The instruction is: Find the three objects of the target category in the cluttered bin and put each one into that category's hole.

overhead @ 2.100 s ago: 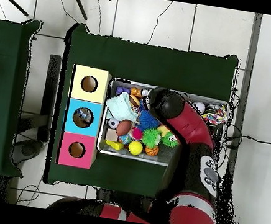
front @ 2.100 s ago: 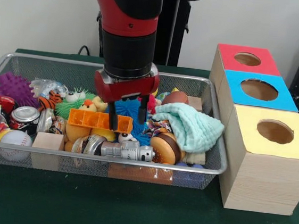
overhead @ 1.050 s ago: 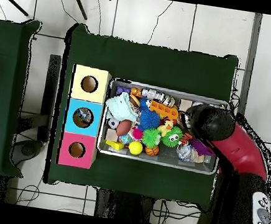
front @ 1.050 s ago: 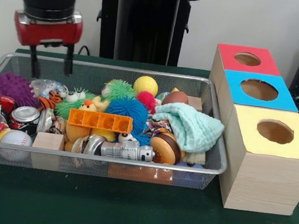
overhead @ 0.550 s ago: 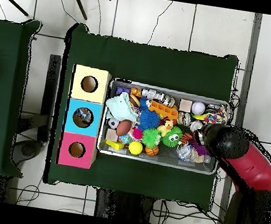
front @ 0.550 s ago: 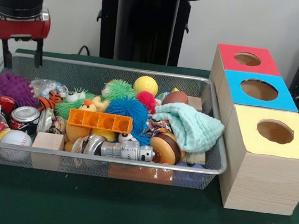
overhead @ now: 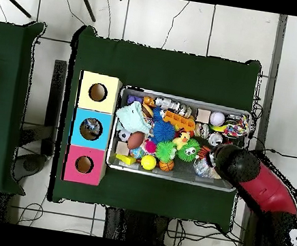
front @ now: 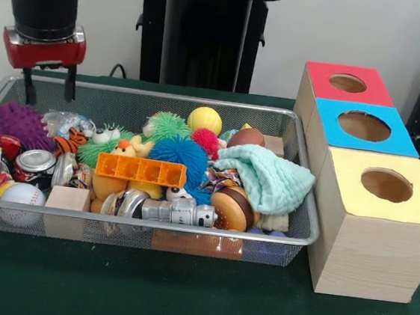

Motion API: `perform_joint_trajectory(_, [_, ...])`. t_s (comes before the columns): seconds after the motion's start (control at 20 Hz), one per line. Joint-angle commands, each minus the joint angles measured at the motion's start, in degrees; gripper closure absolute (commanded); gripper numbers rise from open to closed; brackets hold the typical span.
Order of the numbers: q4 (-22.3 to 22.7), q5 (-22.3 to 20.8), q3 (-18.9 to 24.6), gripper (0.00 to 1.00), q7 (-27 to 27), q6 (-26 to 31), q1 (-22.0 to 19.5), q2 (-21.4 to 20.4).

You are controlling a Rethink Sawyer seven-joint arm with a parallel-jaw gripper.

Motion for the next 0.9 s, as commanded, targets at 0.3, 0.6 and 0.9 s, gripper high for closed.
perform_joint_trajectory(0.3, [5.5,-5.6,8.8,0.00,6.5,-5.9,-1.1,3.5])
perform_joint_trajectory(0.6, [2.6,-7.4,9.3,0.00,5.9,-7.6,-2.2,7.3])
perform_joint_trajectory(0.9, [-1.2,-9.0,7.9,0.00,6.1,-6.6,-2.6,10.8])
